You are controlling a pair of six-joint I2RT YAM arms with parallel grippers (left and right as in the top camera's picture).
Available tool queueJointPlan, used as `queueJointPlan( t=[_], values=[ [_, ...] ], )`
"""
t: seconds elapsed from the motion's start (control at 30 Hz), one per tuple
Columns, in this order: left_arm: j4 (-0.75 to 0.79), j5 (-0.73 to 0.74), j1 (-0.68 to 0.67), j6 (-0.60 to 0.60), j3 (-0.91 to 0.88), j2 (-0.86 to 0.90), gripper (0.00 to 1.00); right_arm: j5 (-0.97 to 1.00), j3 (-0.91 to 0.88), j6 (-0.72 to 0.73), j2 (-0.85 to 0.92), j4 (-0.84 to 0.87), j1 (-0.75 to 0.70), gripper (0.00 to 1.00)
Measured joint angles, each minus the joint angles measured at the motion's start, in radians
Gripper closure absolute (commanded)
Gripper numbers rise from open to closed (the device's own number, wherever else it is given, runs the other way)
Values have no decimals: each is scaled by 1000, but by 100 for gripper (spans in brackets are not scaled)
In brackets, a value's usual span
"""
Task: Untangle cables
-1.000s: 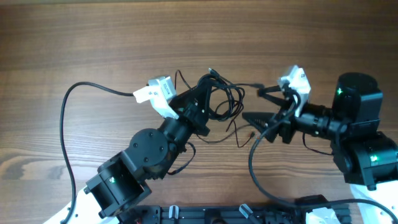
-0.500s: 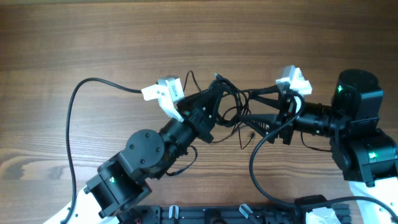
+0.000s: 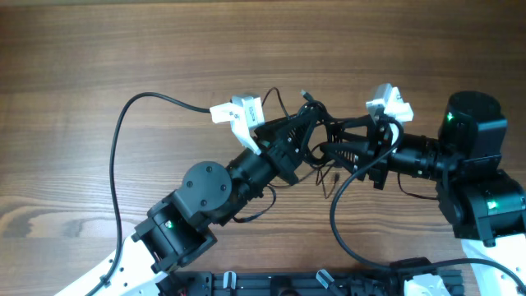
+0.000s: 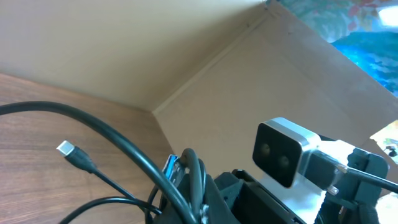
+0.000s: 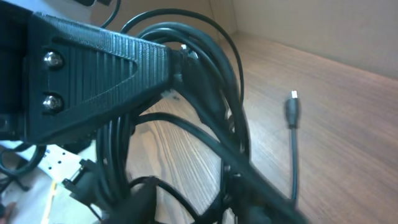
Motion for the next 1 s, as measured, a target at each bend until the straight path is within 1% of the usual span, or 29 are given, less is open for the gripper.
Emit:
queueJointPlan(
  t=[0.03,0.07,0.1,0.33,0.43,0.5,0.57,0.7,0.77,0.87,0.93,0.97,1.0],
  values=[
    [2,1,0,0,0,0,96,2,0,-4,0,0,0,82],
    [4,4,0,0,0,0,96,2,0,-2,0,0,0,91],
    [4,4,0,0,0,0,96,3,0,-2,1,0,0,96],
    [-3,-21,0,0,0,0,96,5,0,4,2,-7,-1,96],
    [-80,-140,-1,-8,3,0,96,6,0,4,2,-8,-1,96],
    [-151,-218,-2,-52,5,0,96,15,0,3,-8,-7,-1,96],
    [-231,-298,14,-136,6,1,96,27,0,3,-40,-8,0,96],
    [-257,-334,24,-222,7,0,96,96,0,4,-85,-9,0,96],
    [-261,-339,24,-234,7,-1,96,163,0,41,-88,-14,2,96],
    [-270,-332,24,-244,7,-20,96,334,0,185,-89,-49,11,96],
    [-277,-320,24,-246,7,-48,96,372,0,242,-89,-52,18,96],
    [-283,-316,24,-248,7,-58,96,380,0,261,-90,-51,19,92],
    [-290,-312,24,-248,7,-71,96,388,0,282,-91,-53,20,60]
  ],
)
